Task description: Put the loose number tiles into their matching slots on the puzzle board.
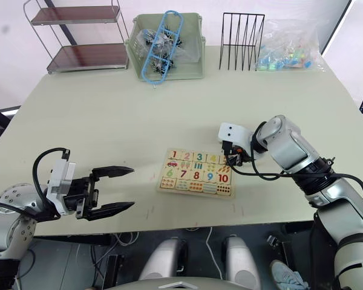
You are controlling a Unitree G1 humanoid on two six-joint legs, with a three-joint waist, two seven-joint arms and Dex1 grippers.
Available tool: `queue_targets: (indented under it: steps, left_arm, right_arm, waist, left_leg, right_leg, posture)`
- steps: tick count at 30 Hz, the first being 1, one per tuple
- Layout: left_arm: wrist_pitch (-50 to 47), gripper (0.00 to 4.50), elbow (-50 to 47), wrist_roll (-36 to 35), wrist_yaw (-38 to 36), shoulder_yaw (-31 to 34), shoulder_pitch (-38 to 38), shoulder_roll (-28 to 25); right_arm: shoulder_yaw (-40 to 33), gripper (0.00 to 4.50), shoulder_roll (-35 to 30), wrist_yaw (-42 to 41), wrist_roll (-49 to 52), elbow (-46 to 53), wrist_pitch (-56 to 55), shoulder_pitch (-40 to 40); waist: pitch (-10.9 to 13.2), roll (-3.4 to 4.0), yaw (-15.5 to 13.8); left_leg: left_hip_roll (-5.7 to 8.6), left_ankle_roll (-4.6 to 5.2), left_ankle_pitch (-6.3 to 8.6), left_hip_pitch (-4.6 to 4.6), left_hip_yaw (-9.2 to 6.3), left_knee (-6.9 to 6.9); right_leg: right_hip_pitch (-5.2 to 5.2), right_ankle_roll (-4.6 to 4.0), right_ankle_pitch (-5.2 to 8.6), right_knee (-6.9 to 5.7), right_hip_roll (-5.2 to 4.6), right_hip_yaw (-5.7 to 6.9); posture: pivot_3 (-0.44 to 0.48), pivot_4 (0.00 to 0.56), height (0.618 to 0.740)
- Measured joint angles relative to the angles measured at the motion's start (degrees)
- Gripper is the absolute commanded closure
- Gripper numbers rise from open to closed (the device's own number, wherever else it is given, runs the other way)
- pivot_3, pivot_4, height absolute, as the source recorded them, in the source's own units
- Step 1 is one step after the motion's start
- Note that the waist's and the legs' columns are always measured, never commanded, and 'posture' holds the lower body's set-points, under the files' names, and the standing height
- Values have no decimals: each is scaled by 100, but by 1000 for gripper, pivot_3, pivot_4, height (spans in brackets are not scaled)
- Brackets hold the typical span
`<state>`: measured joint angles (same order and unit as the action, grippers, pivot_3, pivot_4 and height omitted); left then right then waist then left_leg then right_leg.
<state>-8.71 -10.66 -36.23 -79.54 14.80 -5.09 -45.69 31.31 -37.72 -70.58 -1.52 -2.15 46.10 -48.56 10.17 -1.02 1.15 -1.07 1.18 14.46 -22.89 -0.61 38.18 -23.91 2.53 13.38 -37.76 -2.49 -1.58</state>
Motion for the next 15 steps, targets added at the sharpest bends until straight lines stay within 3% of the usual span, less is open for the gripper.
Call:
queue_targets:
  steps: [13,15]
  left_arm:
    - [1,0,0,1,-13,0,-11,7]
    - [1,0,0,2,-13,0,-11,9]
  right_arm:
    - [-12,3615,-3,-3,29,12,43,7]
    - [-13,2604,-7,-8,28,12,-36,25]
  waist:
    - [0,0,-3]
    - [0,0,-2]
  left_leg:
    - [0,0,0,0,0,-1]
    - [0,0,0,0,0,-1]
  right_leg:
    - [0,0,0,1,0,0]
    - [0,0,0,1,0,0]
  posture:
    - [0,150,740]
    - [0,150,740]
